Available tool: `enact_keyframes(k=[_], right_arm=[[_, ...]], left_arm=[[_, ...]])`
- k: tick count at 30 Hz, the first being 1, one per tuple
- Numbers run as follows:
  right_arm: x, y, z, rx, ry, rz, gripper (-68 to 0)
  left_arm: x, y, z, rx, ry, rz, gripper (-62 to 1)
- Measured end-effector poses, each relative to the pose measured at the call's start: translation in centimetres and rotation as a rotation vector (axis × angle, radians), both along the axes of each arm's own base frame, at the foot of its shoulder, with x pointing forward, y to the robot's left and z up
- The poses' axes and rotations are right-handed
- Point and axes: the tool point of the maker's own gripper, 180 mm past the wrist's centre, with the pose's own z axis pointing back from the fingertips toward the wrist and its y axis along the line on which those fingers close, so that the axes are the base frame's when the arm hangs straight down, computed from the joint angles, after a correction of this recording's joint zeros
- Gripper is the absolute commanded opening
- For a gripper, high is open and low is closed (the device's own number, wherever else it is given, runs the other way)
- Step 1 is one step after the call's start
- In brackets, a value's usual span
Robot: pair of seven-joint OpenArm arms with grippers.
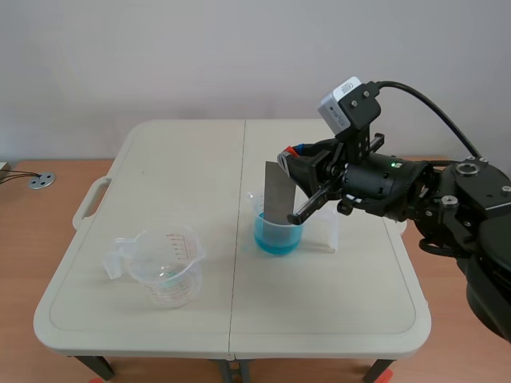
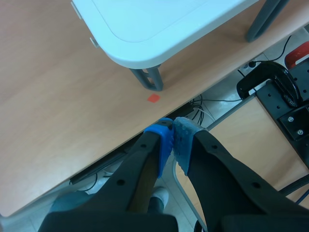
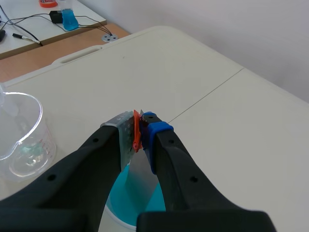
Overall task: Hold the metal plate by the orange handle, dip it into the blue solution, take it out and point at it, then put the plate back in the beaker on the left.
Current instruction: 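Hold the plate still in the solution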
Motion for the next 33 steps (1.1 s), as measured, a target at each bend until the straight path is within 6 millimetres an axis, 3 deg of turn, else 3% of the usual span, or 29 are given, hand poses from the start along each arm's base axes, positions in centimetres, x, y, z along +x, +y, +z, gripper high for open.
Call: enact_keyframes(k=[28,33], right_arm=[[-0.2,0.1,0.5,0.02,-0.016,0.022,-66.2],[-0.1,-0.1,1.9,0.035,-0.052,0.031,-66.2]], left_arm=[[0.0,0.0,0.0,0.0,0.0,0.0,-59.4],[0.0,0.0,0.0,-0.001,0.0,0.0,-59.4]])
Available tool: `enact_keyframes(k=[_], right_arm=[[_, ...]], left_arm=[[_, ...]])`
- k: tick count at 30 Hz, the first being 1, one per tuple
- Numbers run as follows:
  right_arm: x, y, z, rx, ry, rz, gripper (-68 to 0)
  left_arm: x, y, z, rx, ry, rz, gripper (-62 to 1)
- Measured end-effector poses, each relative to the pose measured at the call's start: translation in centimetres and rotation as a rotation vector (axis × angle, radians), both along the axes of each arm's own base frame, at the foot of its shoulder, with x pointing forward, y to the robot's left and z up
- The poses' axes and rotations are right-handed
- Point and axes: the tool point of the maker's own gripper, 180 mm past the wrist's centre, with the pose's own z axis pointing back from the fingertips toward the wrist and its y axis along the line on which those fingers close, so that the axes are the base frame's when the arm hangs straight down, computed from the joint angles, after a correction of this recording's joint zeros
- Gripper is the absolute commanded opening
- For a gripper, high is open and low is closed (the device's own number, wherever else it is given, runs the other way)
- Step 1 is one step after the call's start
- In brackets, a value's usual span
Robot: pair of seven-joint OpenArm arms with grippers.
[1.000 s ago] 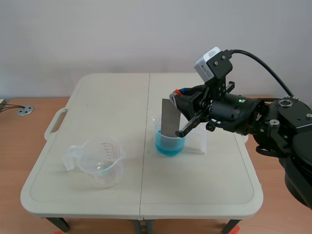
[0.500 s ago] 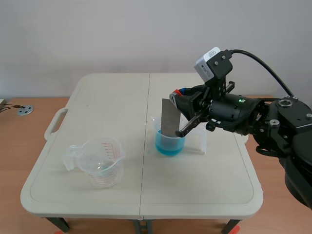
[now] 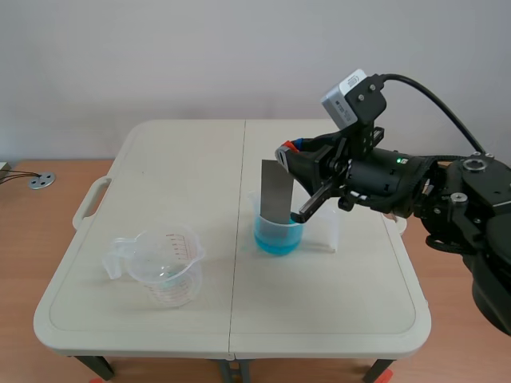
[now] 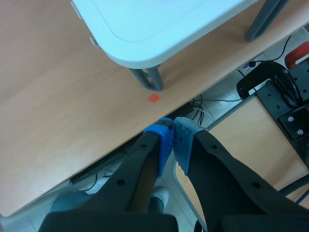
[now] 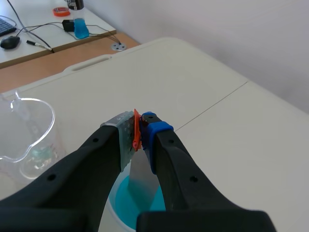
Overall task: Hold the metal plate by the orange handle, dip it into the blue solution, take it out and point at it, then put the plate back in the beaker on the left.
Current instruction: 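Hold the plate still in the solution, then raise the plate and point at it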
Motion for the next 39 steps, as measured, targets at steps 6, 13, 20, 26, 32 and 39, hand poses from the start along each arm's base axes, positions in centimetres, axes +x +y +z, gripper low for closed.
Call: enact_keyframes(k=[6,13,20,26,32,39], right_arm=[[0.7,-1.3,3.0,0.031,-0.078,-0.029,-66.2],[0.6,-1.4,5.4,0.022,-0.15,-0.023,-66.2],[0.4,-1.1,7.4,0.02,-0.209,-0.009,-66.2],[0.1,-0.8,8.5,0.018,-0.241,-0.001,-66.2],[-0.2,-0.5,9.9,0.015,-0.282,0.01,-66.2],[-0.6,-0.1,11.4,0.003,-0.324,0.02,-66.2]], left_arm=[[0.0,0.0,0.0,0.0,0.0,0.0,-59.4],[0.6,-0.2,0.3,-0.012,-0.024,-0.007,-59.4],[3.8,-0.5,2.2,-0.012,-0.126,-0.079,-59.4],[7.7,-0.5,4.3,-0.012,-0.231,-0.098,-59.4],[11.5,-1.1,6.8,-0.029,-0.327,-0.126,-59.4],[15.5,-2.3,9.8,-0.047,-0.449,-0.157,-59.4]])
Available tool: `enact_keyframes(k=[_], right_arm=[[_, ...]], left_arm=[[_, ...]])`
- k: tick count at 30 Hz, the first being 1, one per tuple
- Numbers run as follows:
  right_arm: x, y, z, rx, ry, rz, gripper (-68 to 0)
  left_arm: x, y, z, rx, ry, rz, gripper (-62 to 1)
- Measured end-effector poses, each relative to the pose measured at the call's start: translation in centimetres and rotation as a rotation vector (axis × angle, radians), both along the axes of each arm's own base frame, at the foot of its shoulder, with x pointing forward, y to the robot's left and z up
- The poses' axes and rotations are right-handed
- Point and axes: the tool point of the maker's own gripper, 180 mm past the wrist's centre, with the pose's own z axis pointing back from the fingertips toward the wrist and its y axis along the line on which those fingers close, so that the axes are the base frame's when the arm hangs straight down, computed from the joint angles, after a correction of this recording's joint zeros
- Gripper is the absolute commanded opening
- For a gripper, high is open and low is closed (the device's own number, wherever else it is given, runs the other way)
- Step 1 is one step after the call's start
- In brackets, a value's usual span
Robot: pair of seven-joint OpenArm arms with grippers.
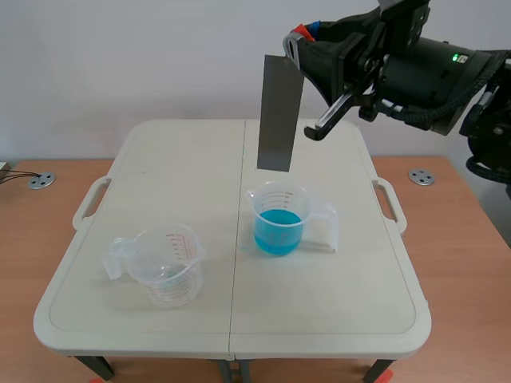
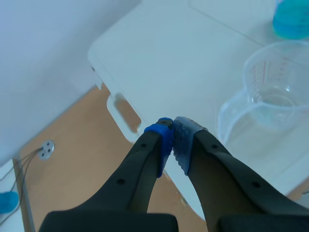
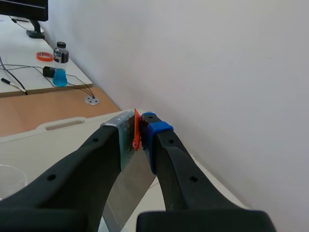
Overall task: Hold the metal plate by the orange handle, dip it into the blue solution, take it out and point at it, then put the plate back in the beaker on the left.
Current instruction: 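Raise the plate and point at it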
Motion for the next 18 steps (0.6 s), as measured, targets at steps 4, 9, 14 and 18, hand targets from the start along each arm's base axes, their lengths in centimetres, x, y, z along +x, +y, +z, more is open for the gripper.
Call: enact_keyframes(k=[4,9,14,18], right_arm=[[-0.1,0.2,0.5,-0.007,0.001,-0.002,-66.2],[-0.4,0.3,1.4,0.014,0.004,0.003,-66.2],[-0.3,0.2,1.1,0.009,0.034,-0.003,-66.2],[-0.3,0.2,1.1,0.017,0.043,-0.002,-66.2]], left_arm=[[1.6,-1.9,-0.2,-0.001,0.005,-0.031,-59.4],[3.3,-5.2,0.3,-0.022,-0.013,-0.103,-59.4],[5.2,-8.0,0.5,0.009,-0.034,-0.141,-59.4],[6.3,-10.8,0.9,-0.002,-0.069,-0.176,-59.4]])
